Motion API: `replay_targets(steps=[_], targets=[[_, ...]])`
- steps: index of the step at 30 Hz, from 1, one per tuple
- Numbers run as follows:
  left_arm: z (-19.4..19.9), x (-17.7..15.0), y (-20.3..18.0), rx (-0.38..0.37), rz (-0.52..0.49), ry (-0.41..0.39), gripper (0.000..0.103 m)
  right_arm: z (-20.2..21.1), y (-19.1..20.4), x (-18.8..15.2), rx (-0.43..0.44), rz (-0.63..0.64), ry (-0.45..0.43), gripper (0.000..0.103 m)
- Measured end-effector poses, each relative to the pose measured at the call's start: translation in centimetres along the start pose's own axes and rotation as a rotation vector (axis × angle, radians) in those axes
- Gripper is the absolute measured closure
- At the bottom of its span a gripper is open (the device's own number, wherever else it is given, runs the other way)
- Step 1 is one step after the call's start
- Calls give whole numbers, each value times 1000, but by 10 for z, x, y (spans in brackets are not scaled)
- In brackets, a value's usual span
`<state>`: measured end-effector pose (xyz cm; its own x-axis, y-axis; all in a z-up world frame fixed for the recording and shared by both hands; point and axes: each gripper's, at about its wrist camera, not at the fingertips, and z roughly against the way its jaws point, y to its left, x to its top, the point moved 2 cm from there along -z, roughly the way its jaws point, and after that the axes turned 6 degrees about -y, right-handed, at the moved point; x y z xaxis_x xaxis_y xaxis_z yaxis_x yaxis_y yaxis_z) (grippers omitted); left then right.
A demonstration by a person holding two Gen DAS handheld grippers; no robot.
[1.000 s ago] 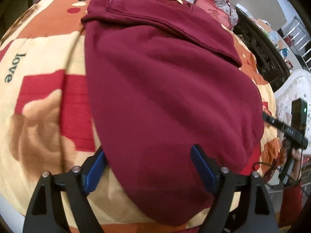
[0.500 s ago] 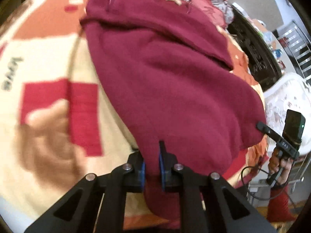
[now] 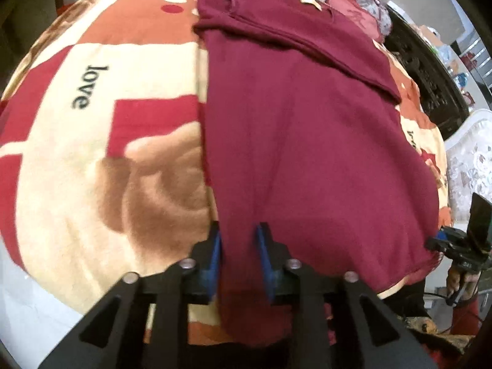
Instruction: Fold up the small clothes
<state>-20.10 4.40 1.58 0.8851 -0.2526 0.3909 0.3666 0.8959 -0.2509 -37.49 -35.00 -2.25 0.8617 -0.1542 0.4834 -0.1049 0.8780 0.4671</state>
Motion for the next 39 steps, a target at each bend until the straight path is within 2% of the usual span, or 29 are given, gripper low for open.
replay_targets(steps=[5, 10, 14, 18, 23, 28, 33, 39], targets=[[6, -5, 2, 16, 25, -24, 55, -15, -1, 0, 33, -42, 15, 44], [5, -14, 1, 25, -3, -22, 47, -13, 12, 0, 84, 2, 30, 44], [3, -19, -2, 54, -31, -27, 47, -22, 15, -2, 76, 8, 45, 44], [1, -19, -6, 69, -33, -29, 47, -19, 10, -1, 84, -34, 13, 44], [-4, -19, -11, 74, -45, -30, 42, -22, 9, -3, 72, -45, 5, 44], [-9, -19, -20, 75, -61, -30, 37, -21, -2, -6, 125, -118, -3, 43], [-12, -21, -26, 87, -81, -33, 34, -21, -3, -9, 141, -141, -41, 43], [-19, -18, -30, 88, -91, -19, 29, -22, 2, -5, 132, -110, -43, 43]])
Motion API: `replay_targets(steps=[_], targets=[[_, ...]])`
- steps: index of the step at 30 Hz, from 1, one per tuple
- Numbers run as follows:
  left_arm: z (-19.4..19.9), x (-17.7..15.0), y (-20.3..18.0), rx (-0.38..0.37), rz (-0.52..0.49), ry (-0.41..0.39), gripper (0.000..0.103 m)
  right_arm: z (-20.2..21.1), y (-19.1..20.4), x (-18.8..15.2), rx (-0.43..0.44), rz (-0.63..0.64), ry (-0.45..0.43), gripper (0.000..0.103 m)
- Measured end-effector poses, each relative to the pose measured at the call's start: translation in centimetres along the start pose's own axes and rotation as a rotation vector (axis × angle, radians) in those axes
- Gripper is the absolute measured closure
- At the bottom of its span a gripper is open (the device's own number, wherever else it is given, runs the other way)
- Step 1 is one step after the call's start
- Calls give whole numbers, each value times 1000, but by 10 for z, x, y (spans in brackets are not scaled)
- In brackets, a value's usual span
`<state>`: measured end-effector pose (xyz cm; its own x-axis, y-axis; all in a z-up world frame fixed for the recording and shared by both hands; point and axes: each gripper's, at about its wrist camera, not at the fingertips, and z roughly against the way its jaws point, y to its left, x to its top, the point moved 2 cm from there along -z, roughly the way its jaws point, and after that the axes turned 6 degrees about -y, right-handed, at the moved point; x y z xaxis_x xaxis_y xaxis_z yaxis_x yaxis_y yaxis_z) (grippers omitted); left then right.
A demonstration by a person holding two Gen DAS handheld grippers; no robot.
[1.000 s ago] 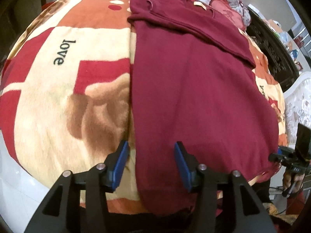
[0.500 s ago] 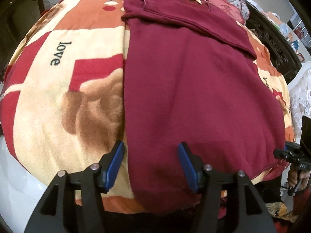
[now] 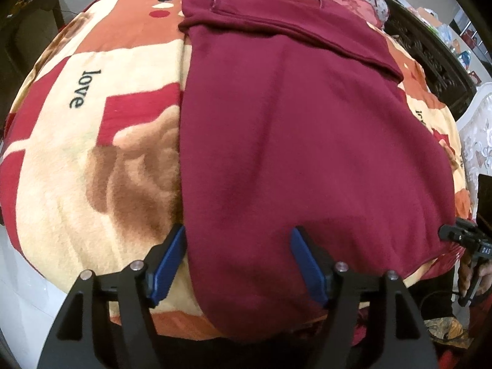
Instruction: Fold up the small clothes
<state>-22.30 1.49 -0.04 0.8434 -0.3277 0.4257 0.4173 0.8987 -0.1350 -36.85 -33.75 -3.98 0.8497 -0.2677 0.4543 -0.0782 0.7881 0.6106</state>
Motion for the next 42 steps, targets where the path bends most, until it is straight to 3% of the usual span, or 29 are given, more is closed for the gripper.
replay_targets(steps=[12, 17, 20, 21, 24, 26, 27, 28, 31, 34, 42], targets=[[-6, 0, -7, -9, -25, -8, 22, 1, 10, 6, -13, 52, 46, 44], [-5, -3, -9, -18, -28, 5, 21, -4, 25, 7, -62, 160, 55, 62], [-5, -5, -12, -63, -39, 34, 23, -2, 36, 15, -35, 197, 34, 65], [-4, -7, -12, -81, -35, 41, 24, 0, 41, 19, -21, 208, 20, 66], [-3, -7, -9, -74, -24, 46, 52, 3, 52, 30, 7, 237, -13, 66], [1, -4, -2, -106, 13, 62, 91, 6, 55, 37, 31, 232, -39, 66], [5, -1, 4, -174, 67, 79, 92, 8, 56, 41, 42, 226, -54, 66], [10, 1, 7, -195, 87, 76, 92, 10, 58, 46, 53, 221, -70, 66], [28, 14, 9, -201, 65, 39, 92, 18, 59, 59, 65, 214, -115, 66], [42, 30, 15, -252, 97, -2, 92, 21, 58, 79, 41, 213, -166, 66], [53, 96, 26, -285, 156, -137, 92, 27, 50, 145, -26, 237, -314, 66]])
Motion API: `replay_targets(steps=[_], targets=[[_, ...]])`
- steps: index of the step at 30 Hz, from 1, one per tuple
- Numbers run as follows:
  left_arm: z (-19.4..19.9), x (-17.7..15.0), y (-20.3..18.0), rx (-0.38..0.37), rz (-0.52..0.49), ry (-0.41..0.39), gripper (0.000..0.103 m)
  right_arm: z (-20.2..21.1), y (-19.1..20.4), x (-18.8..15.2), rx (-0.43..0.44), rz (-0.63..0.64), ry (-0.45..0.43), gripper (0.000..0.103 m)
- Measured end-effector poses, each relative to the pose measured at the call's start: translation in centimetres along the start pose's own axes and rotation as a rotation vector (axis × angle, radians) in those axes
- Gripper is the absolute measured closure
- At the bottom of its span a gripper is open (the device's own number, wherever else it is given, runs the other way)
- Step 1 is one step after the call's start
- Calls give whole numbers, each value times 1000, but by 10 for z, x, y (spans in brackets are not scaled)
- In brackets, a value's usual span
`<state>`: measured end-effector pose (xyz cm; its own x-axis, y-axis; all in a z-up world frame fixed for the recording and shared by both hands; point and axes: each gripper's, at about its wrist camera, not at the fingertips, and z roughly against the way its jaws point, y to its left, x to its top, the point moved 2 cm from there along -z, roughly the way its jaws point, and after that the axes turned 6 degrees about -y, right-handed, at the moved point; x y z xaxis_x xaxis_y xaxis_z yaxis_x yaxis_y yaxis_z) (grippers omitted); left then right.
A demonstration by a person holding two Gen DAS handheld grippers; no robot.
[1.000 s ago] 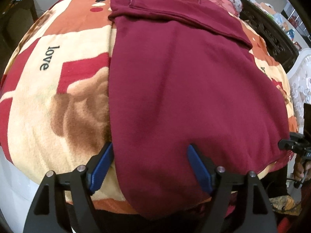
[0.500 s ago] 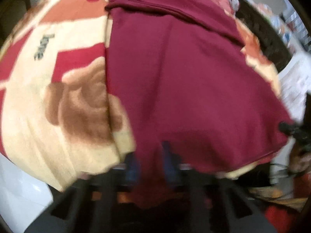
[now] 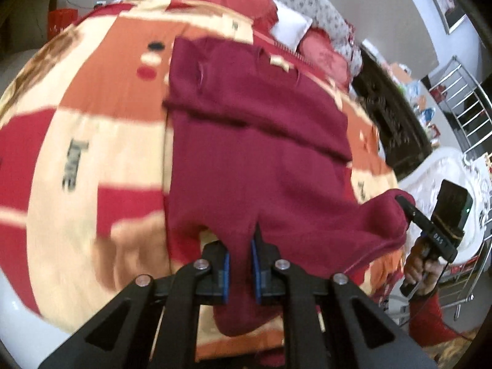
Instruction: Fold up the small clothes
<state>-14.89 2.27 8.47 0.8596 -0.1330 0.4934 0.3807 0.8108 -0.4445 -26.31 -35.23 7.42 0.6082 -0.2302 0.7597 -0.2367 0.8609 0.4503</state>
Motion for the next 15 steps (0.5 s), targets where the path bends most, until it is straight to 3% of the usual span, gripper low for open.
replay_targets(steps=[6, 15], targets=[[-22, 66, -6, 5, -16, -96, 92, -30, -40, 49, -104, -58, -120, 66], [-95, 167, 0, 37, -12, -133, 92, -87, -106, 107, -177, -153, -117, 66]])
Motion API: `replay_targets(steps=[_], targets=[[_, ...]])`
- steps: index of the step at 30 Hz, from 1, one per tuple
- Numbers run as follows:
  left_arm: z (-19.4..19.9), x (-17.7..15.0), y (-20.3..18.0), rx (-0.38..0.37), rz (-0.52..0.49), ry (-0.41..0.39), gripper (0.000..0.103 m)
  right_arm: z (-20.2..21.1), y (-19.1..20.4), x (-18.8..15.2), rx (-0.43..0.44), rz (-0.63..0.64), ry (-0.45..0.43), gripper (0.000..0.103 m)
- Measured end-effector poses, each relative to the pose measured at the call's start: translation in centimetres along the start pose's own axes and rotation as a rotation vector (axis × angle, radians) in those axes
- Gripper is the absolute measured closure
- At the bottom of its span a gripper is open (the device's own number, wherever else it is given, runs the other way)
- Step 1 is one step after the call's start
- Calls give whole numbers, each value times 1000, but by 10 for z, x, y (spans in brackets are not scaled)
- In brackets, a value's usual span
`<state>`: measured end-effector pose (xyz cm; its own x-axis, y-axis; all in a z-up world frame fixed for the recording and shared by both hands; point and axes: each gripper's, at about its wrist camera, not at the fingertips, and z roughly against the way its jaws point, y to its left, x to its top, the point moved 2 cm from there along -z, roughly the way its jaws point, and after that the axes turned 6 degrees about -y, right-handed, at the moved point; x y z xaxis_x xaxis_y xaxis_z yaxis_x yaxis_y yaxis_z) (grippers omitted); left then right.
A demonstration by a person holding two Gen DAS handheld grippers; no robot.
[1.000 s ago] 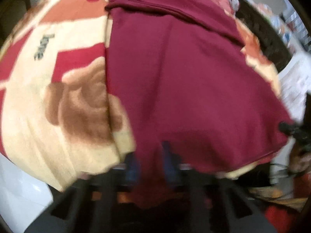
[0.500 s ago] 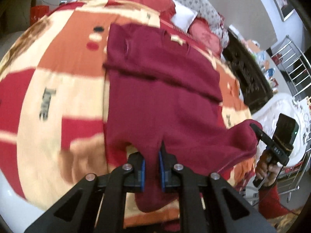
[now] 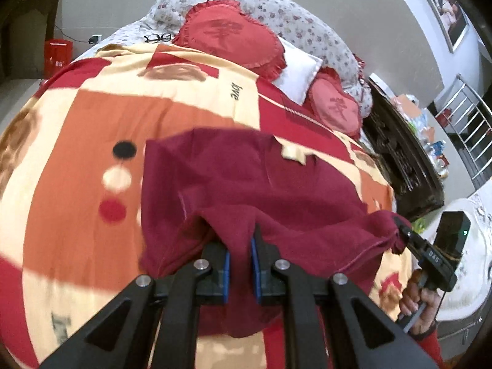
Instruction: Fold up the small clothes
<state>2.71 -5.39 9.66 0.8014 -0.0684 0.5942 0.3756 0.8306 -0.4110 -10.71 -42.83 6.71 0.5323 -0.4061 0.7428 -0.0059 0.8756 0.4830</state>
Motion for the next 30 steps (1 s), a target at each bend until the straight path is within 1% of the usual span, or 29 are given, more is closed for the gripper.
replay_targets(steps=[3, 5, 7, 8, 9, 10, 11, 12, 13, 14, 15, 17, 19, 21, 23, 25, 26, 28, 30], targets=[[-31, 19, 8, 1, 26, 26, 92, -29, -21, 10, -54, -42, 30, 66], [-49, 27, 10, 13, 20, 41, 91, -48, -37, 14, -76, -82, 55, 65], [-62, 32, 14, -2, 32, 66, 88, -66, -51, 18, -93, -118, 118, 61], [-70, 35, 19, -14, 56, 81, 86, -72, -57, 20, -101, -131, 143, 61], [-72, 36, 23, -23, 75, 89, 85, -71, -60, 23, -88, -144, 147, 61], [-73, 38, 28, -42, 97, 102, 82, -66, -61, 26, -67, -158, 136, 61], [-71, 39, 31, -63, 112, 108, 76, -61, -61, 28, -50, -163, 123, 59], [-64, 41, 33, -63, 114, 84, 67, -50, -58, 31, -21, -158, 99, 58], [-54, 45, 35, -40, 106, 37, 43, -42, -56, 33, -14, -138, 82, 53], [-42, 49, 38, -13, 102, -24, 26, -35, -53, 35, -17, -118, 70, 47], [-31, 52, 40, -2, 104, -77, 24, -29, -50, 37, -19, -102, 60, 46], [-19, 55, 43, -11, 111, -109, 23, -23, -45, 38, -27, -88, 58, 45], [-11, 52, 42, -10, 106, -99, 23, -17, -37, 37, -54, -52, 50, 45], [-5, 43, 35, -6, 59, -108, 23, -13, -29, 37, -56, -23, 16, 45], [-6, 33, 27, 15, 3, -96, 23, -18, -25, 42, -61, -6, 8, 45], [-13, 27, 19, 34, -40, -85, 23, -34, -23, 49, -77, 16, 47, 44], [-18, 25, 16, 41, -57, -77, 23, -46, -23, 53, -76, 24, 92, 43], [-26, 22, 13, 63, -72, -65, 23, -61, -31, 59, -33, -21, 181, 41], [-30, 20, 13, 58, -71, -64, 23, -57, -44, 65, 37, -117, 198, 40]])
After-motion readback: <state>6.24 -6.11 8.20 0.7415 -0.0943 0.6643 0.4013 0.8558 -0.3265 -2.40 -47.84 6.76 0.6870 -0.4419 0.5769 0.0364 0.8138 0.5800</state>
